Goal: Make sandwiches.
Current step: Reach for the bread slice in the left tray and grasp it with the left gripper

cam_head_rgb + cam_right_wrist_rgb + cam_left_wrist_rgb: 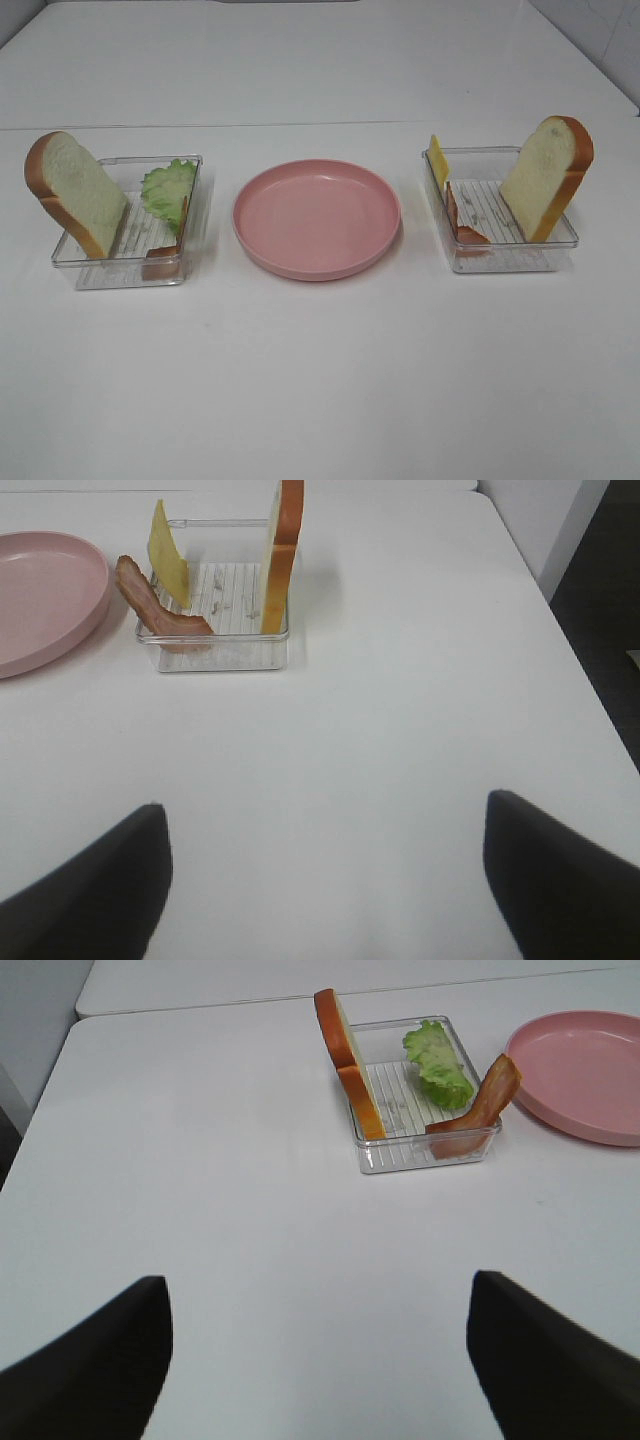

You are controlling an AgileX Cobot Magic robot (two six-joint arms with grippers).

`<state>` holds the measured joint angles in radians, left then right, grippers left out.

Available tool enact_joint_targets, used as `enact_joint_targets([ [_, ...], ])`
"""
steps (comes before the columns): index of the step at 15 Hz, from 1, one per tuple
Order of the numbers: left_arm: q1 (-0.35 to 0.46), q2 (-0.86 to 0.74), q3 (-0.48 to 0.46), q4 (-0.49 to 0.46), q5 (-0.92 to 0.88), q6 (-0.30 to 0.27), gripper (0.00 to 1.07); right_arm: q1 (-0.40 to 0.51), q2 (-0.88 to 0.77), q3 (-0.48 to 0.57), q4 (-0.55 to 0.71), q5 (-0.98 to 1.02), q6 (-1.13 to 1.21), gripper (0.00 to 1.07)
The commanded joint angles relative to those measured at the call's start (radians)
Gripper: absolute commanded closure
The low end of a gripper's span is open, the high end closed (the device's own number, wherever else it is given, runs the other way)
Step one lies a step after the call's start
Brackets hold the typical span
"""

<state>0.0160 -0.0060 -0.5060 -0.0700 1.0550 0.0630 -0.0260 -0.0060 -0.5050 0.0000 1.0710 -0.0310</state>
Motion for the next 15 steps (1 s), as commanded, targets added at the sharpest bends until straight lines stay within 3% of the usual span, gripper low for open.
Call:
enact_joint_targets([
  [1, 0.003, -0.020, 0.007, -0.008, -0.010, 0.000, 0.29, -0.008, -0.012, 0.000, 0.000, -0.013, -0.005, 0.26],
  [15, 0.003, -0.018, 0.005, -0.008, -0.013, -0.008, 0.29, -0.008, -0.012, 0.000, 0.000, -0.013, -0.005, 0.26],
])
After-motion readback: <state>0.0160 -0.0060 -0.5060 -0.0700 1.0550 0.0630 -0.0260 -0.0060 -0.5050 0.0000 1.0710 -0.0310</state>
